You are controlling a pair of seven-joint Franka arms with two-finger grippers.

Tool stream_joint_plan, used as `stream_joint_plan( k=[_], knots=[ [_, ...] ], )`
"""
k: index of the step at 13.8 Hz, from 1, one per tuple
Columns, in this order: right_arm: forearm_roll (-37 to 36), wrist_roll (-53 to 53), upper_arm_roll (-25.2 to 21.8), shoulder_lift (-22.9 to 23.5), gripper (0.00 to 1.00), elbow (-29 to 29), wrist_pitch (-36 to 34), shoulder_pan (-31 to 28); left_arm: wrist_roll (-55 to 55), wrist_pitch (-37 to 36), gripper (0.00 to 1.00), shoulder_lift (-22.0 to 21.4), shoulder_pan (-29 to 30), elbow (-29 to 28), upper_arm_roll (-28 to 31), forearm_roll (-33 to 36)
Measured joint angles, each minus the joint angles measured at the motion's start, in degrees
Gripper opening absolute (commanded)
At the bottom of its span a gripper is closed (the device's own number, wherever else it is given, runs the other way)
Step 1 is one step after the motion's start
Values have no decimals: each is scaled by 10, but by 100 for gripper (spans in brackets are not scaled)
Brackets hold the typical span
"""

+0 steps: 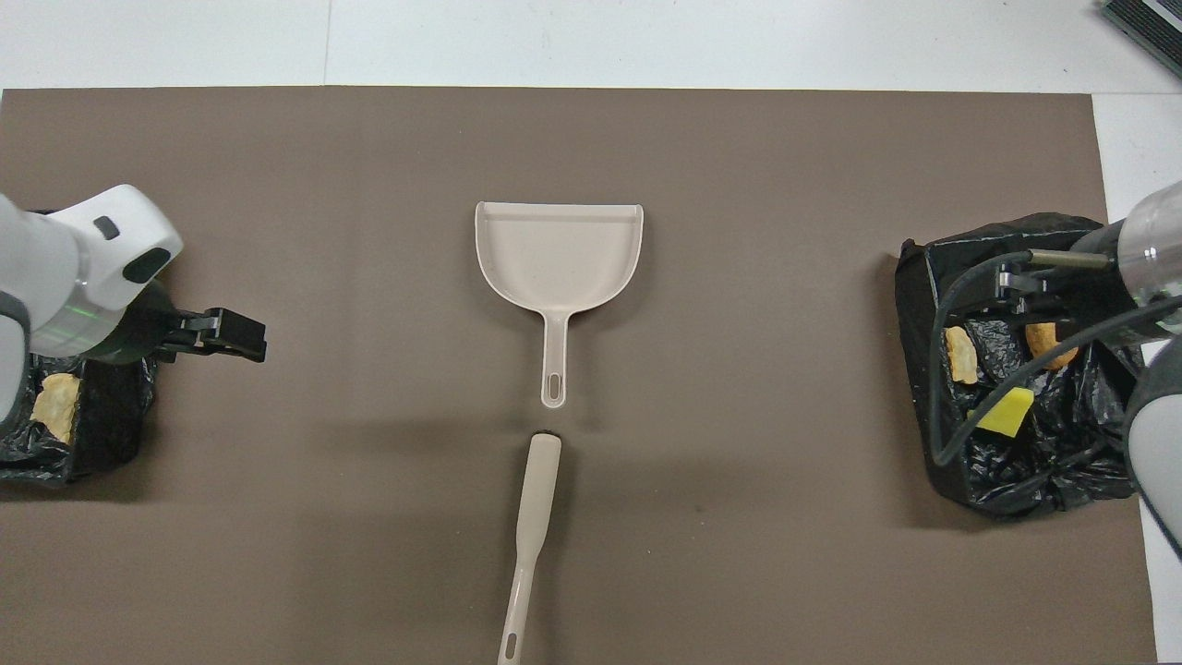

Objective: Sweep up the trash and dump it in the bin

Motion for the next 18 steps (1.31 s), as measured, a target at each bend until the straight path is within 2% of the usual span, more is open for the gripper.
stream_joint_plan(
  k=[3,7,10,15,18],
  knots=[
    [0,0,0,0,100,0,0,0,39,-19,100,-15,45,-7,0,27],
    [0,0,0,0,100,0,0,0,56,-21,100,-22,74,5,0,49],
    [0,0,0,0,100,0,0,0,57,-25,100,-25,78,45,-1,60],
    [0,0,-1,0,100,0,0,0,50,-105,100,-25,76,152,-10,68],
    [0,0,-2,0,100,0,0,0,1,-110,100,-25,76,168,-22,54]
  ],
)
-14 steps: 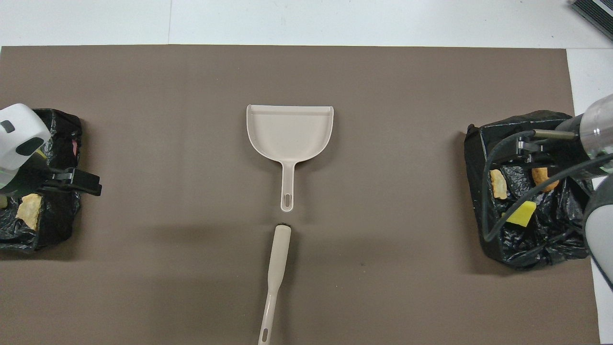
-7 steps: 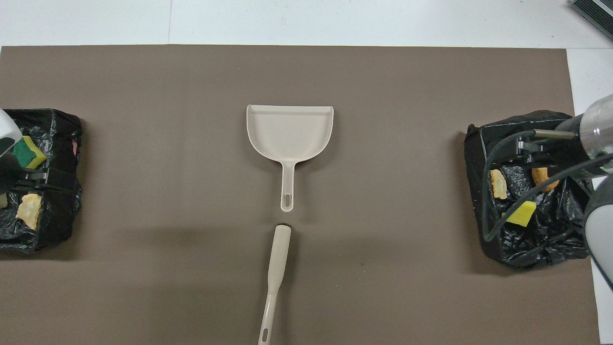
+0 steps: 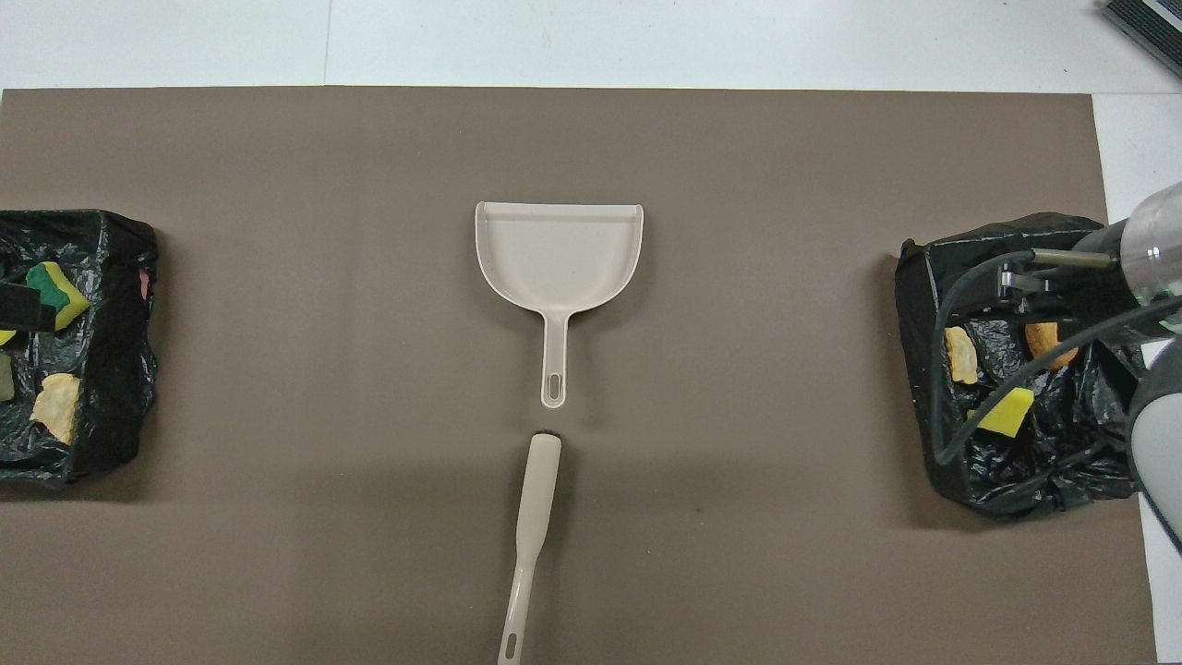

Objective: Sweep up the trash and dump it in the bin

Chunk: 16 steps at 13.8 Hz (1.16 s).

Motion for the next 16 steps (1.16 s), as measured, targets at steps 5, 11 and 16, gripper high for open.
stream_joint_plan(
  k=[5,11,16],
  knots=[
    [0,0,-1,0,100,0,0,0,-4,-9,100,0,0,-2,-2,-3],
    [0,0,-2,0,100,0,0,0,-4,-22,100,-5,0,6,-2,-22],
    [0,0,-2,0,100,0,0,-1,-5,-47,100,-12,-6,16,-6,-23]
  ],
)
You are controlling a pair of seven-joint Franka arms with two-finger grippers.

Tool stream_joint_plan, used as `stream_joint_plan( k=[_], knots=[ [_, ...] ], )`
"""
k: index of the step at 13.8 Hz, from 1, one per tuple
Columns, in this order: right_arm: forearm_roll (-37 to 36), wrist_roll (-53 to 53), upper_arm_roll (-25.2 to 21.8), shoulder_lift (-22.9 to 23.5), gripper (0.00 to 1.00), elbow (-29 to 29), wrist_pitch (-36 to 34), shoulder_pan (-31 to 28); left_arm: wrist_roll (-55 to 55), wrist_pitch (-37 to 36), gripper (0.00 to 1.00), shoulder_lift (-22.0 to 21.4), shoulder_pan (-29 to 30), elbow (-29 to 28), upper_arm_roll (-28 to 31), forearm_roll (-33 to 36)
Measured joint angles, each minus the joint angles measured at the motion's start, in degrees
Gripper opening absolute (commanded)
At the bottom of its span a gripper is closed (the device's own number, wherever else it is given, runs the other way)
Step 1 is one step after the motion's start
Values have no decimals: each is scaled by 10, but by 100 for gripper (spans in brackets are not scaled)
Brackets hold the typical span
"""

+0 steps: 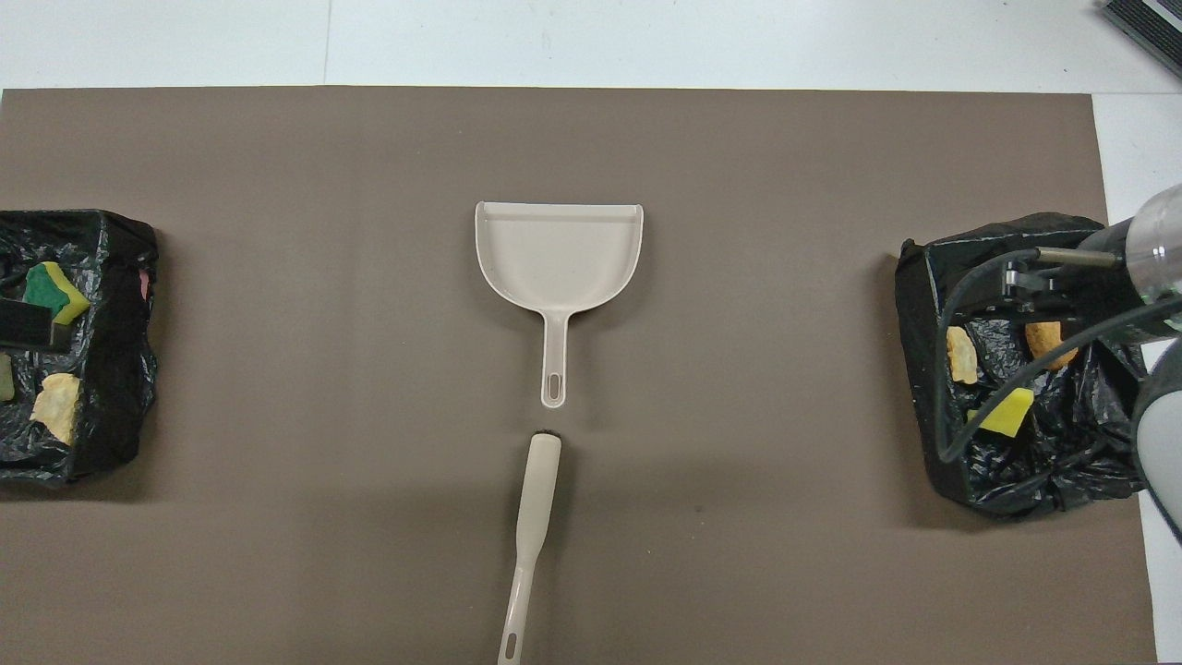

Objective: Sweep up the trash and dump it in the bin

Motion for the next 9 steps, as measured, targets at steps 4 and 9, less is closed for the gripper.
stream_joint_plan(
  k=[4,9],
  knots=[
    [0,0,0,0,100,0,0,0,0,-1,100,-1,12,0,-8,0],
    [0,0,0,0,100,0,0,0,0,-2,100,-1,52,0,-42,0]
  ],
)
